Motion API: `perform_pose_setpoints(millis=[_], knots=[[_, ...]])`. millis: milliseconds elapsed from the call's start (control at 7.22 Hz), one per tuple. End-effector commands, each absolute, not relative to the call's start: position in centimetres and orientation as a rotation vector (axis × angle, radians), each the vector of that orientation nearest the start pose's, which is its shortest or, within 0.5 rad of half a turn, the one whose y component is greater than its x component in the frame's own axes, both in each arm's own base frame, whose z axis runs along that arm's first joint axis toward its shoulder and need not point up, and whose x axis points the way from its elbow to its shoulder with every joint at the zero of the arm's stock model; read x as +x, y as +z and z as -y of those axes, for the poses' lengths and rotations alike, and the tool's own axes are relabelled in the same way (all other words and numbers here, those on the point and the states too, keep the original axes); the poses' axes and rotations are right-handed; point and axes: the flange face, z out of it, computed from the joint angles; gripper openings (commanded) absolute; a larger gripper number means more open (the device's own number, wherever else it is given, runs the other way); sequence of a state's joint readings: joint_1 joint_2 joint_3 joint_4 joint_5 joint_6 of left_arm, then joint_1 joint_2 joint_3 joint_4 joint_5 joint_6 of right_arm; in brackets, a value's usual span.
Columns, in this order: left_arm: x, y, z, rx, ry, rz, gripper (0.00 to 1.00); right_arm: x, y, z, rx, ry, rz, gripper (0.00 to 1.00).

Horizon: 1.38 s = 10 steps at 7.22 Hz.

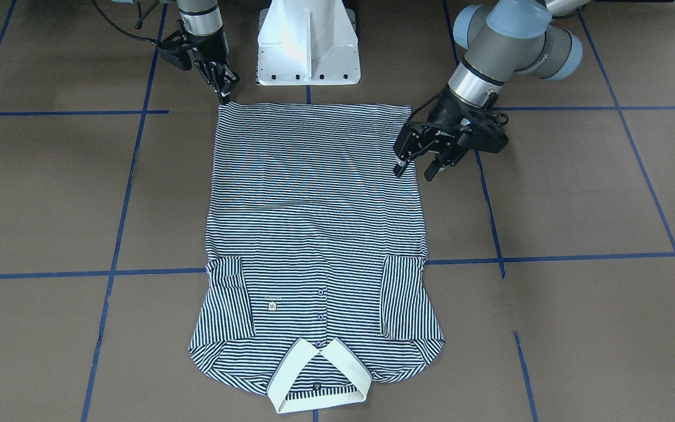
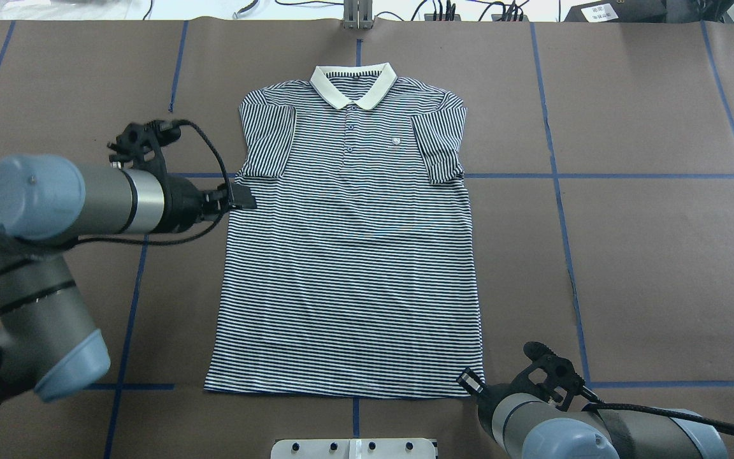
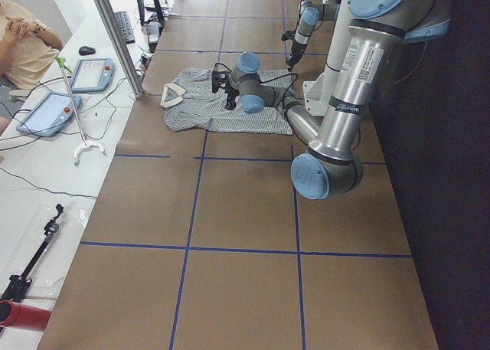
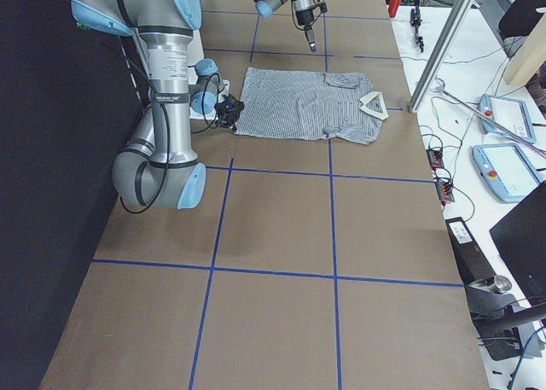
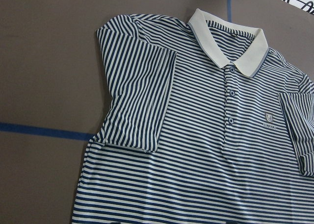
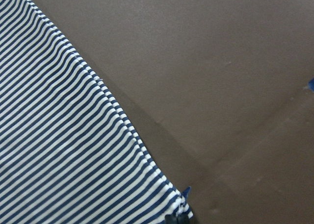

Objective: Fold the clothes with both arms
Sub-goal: 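Move the left gripper to the other hem corner and grasp both corners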

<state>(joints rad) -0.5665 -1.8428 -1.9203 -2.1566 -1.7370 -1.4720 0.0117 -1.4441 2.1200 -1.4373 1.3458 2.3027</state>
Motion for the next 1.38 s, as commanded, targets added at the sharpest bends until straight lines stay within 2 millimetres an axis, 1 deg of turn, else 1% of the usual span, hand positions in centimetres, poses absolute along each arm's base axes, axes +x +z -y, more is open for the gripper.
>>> perform_pose_setpoints(millis=[0,138,277,415,554,692,831,969,1107,1246], knots=[[44.4,30.5,32.1,0.203,-0.362,-1.123,0.76,-49.3,33.0,16.3,-0.087,0.793,0.86,0.0],[47.1,31.4,28.6,0.21,-0.375,-1.05,0.76,-48.8,32.9,16.3,-0.088,0.794,0.863,0.0],[48.8,33.3,25.4,0.185,-0.383,-0.992,0.76,-48.1,32.7,16.2,-0.091,0.793,0.868,0.0],[49.7,34.3,22.7,0.126,-0.401,-0.981,0.75,-48.0,32.9,16.3,-0.088,0.793,0.866,0.0],[50.1,34.2,21.3,0.102,-0.395,-0.98,0.72,-48.0,32.9,16.3,-0.086,0.794,0.865,0.0],[50.2,34.9,21.2,0.104,-0.391,-0.921,0.7,-48.0,32.9,16.3,-0.086,0.794,0.865,0.0],[49.9,34.8,21.1,0.102,-0.389,-0.894,0.68,-48.0,32.9,16.2,-0.085,0.793,0.865,0.0],[48.7,33.4,20.8,0.1,-0.384,-0.866,0.67,-48.1,32.9,16.1,-0.087,0.792,0.867,0.0],[48.1,32.8,20.4,0.082,-0.372,-0.839,0.67,-48.1,33.0,16.1,-0.086,0.792,0.864,0.0],[48.7,33.5,19.9,0.074,-0.36,-0.822,0.67,-48.1,33.1,16.1,-0.086,0.79,0.862,0.0]])
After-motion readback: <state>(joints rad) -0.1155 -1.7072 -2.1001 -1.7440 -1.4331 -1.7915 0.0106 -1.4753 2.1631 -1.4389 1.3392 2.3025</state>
